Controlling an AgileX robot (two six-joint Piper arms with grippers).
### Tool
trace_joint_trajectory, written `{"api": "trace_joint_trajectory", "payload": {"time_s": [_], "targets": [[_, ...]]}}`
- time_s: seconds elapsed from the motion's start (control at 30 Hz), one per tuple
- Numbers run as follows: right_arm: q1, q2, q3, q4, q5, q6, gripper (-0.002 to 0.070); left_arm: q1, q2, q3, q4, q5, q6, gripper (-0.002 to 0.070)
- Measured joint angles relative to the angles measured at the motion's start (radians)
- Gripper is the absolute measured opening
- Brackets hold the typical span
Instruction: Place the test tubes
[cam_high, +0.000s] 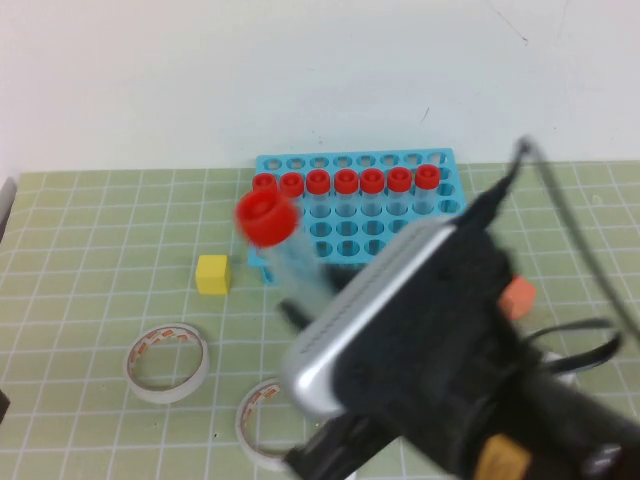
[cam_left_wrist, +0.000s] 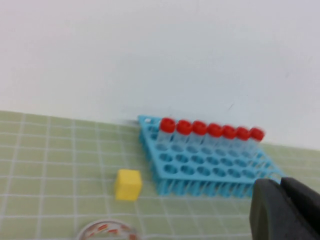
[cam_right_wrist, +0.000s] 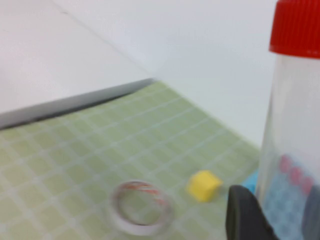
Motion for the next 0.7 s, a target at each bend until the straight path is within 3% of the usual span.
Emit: {"api": "trace_joint_trajectory", "payload": {"time_s": [0.23,0.5,0.6,0.7], "targets": [[0.000,0.094,-0.028,-0.043,-0.184,0.184,0.0232,0.000,0.000,0.000,-0.282,-0.010,0.230,-0.0001],[0.000,0.138,-0.028,-0.053,-0.311,0.242,0.0232,0.000,0.000,-0.011,-0.704,0.125,0.709,0.0015],[0.000,0.144,-0.028,-0.056,-0.311,0.242,0.0232,0.000,0.000,-0.011,-0.863,0.139,0.858,0.0139],[0.000,0.151,-0.028,-0.056,-0.311,0.242,0.0232,0.000,0.000,-0.012,-0.977,0.139,0.950,0.0356]]}}
